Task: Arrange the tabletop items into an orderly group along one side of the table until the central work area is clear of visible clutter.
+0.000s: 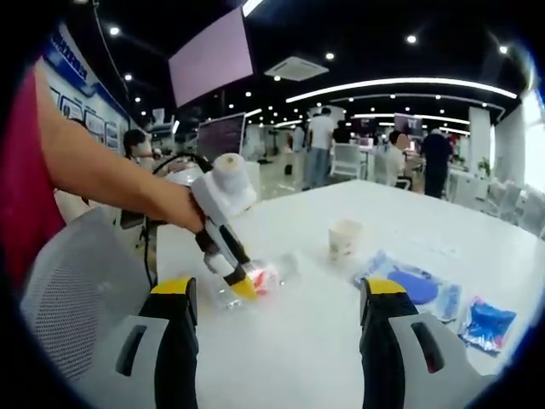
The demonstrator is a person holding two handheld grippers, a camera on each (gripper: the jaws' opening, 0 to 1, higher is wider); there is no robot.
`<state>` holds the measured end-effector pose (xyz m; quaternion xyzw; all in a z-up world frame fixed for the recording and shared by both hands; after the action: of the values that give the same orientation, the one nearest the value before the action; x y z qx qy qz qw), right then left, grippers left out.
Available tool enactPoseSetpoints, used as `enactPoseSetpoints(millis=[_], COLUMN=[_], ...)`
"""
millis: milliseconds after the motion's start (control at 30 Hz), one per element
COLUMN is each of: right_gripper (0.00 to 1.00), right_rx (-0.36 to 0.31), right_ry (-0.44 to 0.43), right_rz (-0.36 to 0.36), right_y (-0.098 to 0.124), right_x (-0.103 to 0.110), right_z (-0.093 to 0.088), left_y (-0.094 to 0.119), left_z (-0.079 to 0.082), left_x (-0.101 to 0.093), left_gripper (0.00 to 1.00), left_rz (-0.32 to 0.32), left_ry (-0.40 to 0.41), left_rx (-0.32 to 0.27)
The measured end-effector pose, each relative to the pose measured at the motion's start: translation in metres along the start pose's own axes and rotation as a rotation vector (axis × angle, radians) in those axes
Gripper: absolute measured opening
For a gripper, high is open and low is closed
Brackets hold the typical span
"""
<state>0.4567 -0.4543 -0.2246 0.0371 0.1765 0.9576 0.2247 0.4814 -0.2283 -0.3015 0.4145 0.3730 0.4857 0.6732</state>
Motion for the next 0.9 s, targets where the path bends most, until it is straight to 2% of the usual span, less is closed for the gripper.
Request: enactPoseSetpoints(millis=[467, 900], right_gripper=[0.78, 0.78], right_rx=[0.001, 0.004], right_ry=[-0.004, -0.003], right_rz=[-0.008, -0.011], right_y=[0.001, 0.0015], right_x=[-0.0007, -0.0011], right_z=[-0.0001, 0.0], left_y=[-0.0058, -0.0091], left_z=[-0.0016, -0.0052], left_x=[-0.0003, 0.0035], left_gripper=[0.45, 0.41], left_rz=[-0.014, -0.017], left_ry=[0.016, 0.013], left_rx=[0.016, 0.019])
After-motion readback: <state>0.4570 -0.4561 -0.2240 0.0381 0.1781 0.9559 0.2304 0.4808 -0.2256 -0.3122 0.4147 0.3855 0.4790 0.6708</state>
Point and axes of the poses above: the point that each gripper's makers call its tool centre point, and the gripper's own axes: y roughly backward along the fingers, x roughly to its left, z roughly out of its top, the point moved 9 cm from there along y, roughly backward along the fingers, and after that the axes turned 4 degrees about x, right-handed, at the moved point
